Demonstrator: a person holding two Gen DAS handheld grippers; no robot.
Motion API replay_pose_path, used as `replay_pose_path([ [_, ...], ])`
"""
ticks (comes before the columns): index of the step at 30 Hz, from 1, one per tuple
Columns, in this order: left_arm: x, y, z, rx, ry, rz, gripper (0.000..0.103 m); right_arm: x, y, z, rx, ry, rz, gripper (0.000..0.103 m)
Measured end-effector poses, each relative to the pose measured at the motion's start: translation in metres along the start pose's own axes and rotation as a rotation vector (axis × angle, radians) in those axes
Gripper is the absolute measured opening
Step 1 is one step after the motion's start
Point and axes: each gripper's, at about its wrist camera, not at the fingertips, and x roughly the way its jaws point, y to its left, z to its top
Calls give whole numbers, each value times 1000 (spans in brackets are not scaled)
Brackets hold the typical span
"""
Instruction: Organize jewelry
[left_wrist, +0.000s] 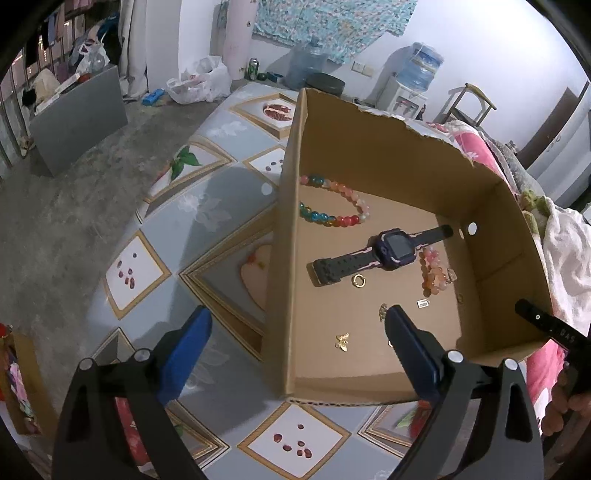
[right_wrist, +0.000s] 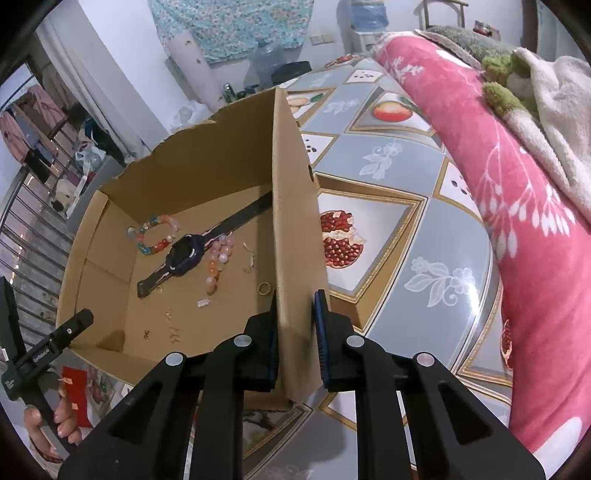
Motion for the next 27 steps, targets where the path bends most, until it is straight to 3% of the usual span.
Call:
replay_pose_path([
  [10,6,-15,-9,34,51,-57,93,1,8,-5,-24,21,9,13],
  [14,2,-17,-16,32,47,-37,94,-2,7,-12,-15,22,16,13],
  [27,-29,-13,-63,49,69,-50,94,-33,3,-70,22,-5,27,14],
])
